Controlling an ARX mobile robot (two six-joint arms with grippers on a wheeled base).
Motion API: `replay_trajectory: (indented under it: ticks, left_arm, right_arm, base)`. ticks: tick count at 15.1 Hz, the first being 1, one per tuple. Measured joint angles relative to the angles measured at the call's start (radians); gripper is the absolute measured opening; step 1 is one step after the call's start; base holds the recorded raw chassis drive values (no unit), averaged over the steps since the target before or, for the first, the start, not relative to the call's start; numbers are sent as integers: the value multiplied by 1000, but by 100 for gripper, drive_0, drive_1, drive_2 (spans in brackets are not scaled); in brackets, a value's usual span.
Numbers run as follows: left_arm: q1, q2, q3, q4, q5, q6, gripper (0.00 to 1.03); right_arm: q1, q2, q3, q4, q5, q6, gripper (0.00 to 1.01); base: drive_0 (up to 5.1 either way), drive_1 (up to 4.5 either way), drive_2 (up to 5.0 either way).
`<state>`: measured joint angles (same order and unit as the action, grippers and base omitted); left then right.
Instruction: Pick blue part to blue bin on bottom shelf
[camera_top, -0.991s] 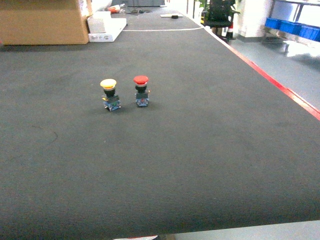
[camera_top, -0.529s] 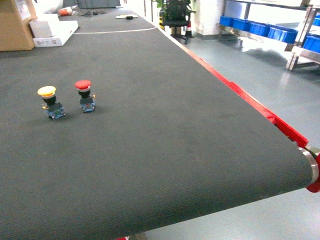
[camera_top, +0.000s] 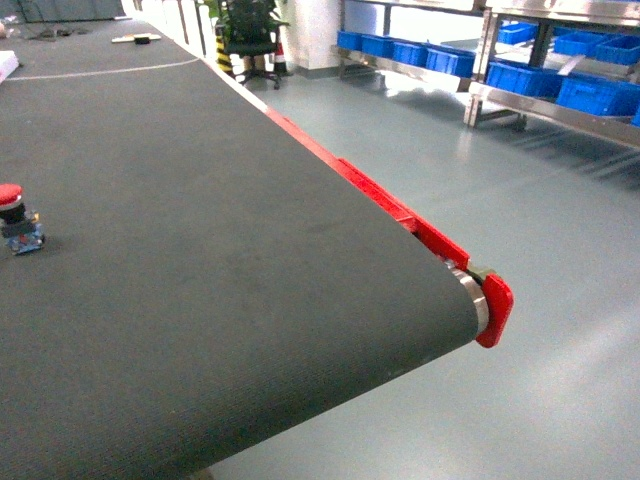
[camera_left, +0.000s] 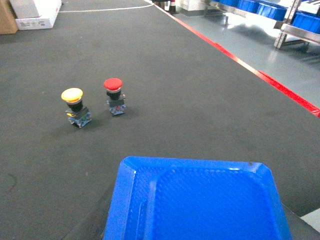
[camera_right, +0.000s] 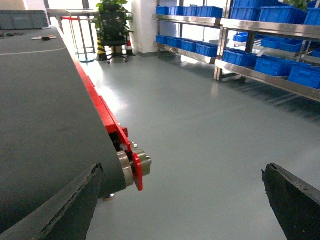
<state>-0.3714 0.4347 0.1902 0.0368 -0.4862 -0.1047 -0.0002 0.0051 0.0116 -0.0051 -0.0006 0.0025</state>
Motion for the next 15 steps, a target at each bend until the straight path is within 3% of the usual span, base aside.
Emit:
replay_trajectory:
  ticks: [15]
  left_arm:
    - [0,0,0,0,0,0,44]
  right_arm:
    - [0,0,0,0,0,0,98]
  base:
    - [-162,-162,-162]
